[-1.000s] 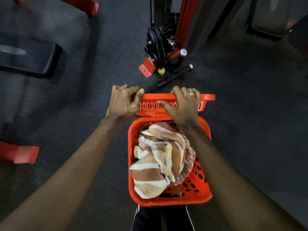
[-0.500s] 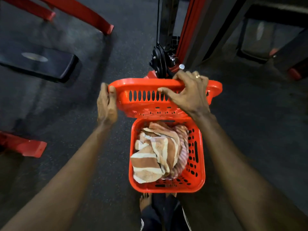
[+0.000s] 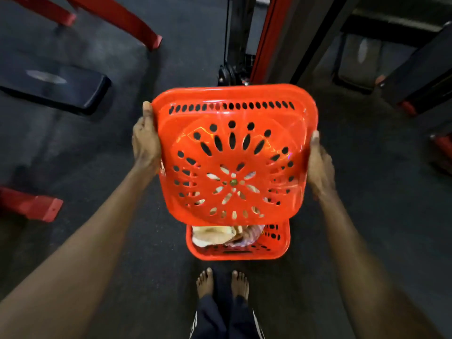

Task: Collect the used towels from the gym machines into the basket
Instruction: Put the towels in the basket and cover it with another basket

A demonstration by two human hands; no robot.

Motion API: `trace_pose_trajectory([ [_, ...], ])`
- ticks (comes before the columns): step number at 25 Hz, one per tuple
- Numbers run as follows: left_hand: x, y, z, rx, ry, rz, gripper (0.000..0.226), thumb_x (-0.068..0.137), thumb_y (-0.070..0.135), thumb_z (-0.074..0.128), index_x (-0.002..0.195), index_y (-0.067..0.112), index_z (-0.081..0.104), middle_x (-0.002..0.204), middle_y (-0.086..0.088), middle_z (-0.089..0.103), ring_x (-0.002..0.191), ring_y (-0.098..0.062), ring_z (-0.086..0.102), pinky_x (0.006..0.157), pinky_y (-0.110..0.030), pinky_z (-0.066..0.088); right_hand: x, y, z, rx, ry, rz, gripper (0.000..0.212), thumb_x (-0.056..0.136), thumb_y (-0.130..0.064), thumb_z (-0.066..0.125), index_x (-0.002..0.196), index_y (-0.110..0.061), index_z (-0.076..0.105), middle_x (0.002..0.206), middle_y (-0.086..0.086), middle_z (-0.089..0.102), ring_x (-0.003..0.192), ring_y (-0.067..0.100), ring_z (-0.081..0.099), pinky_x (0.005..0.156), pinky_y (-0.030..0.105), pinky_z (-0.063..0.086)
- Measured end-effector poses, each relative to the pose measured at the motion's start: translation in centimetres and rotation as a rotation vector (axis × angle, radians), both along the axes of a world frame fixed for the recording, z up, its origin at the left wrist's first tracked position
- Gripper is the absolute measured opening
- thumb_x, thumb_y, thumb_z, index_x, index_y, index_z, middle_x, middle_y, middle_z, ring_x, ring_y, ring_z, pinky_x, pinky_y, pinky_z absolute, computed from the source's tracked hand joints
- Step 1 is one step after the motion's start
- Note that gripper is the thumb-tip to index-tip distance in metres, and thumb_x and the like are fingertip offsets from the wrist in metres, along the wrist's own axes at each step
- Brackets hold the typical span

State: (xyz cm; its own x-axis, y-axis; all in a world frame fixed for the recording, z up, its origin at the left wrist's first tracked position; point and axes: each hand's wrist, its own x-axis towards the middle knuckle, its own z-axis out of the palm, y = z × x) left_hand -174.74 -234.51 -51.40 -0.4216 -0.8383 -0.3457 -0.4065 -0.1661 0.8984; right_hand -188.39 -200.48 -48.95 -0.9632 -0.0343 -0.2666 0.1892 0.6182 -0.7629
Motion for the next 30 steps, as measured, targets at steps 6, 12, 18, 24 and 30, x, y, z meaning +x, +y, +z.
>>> trace_pose_trajectory([
  [6, 3.8, 4.4, -7.0, 0.355, -0.026, 0.040, 0.038, 0.097, 0.034, 0.052, 0.063, 0.019, 0.055, 0.060, 0.001, 0.057, 0.052, -0.012, 0.053, 0.053, -0.024, 0.046, 5.2, 3.6, -9.2, -0.009, -0.233, -0.192, 0.043, 0.100, -0.056, 0.040, 0.124, -0.021, 0.045, 0.113, 0.002, 0.061, 0.107, 0.029, 0.058, 0.092, 0.038, 0.042],
  [12, 4.6, 6.1, -9.4, 0.408, -0.030, -0.212, 0.039, 0.092, -0.002, 0.047, 0.120, 0.019, 0.064, 0.090, 0.008, 0.071, 0.061, -0.002, 0.061, 0.054, -0.015, 0.048, 3.2, 6.1, -14.1, -0.077, -0.310, -0.270, 0.029, 0.088, -0.046, 0.047, 0.109, -0.026, 0.048, 0.112, 0.006, 0.064, 0.107, 0.030, 0.064, 0.097, 0.055, 0.050],
  [18, 2.3, 8.6, -16.1, 0.509, -0.082, -0.255, 0.043, 0.101, 0.046, 0.045, 0.124, 0.015, 0.063, 0.105, 0.002, 0.075, 0.085, -0.006, 0.070, 0.087, -0.030, 0.058, 3.3, 5.2, -20.2, 0.075, -0.379, -0.181, 0.069, 0.094, -0.058, 0.039, 0.139, -0.008, 0.055, 0.140, 0.024, 0.053, 0.130, 0.038, 0.052, 0.111, 0.048, 0.039],
  [24, 1.7, 9.9, -17.3, -0.003, -0.536, -0.491, 0.091, 0.092, 0.049, 0.063, 0.159, 0.011, 0.014, 0.165, -0.016, 0.010, 0.151, -0.031, 0.019, 0.122, -0.042, 0.019, 6.2, 5.4, -19.9, 0.167, -0.428, 0.095, 0.074, 0.101, -0.054, 0.042, 0.161, -0.019, 0.015, 0.169, 0.008, 0.004, 0.154, 0.025, 0.013, 0.122, 0.038, 0.014],
  [30, 2.4, 12.2, -16.9, -0.098, -0.618, -0.715, 0.085, 0.097, 0.054, 0.047, 0.160, 0.021, 0.001, 0.161, -0.020, 0.021, 0.144, -0.042, 0.032, 0.115, -0.052, 0.028, 6.2, 2.8, -18.9, 0.201, -0.366, 0.206, 0.084, 0.100, -0.051, 0.048, 0.161, -0.019, 0.002, 0.169, 0.008, 0.009, 0.154, 0.028, 0.017, 0.122, 0.042, 0.019],
])
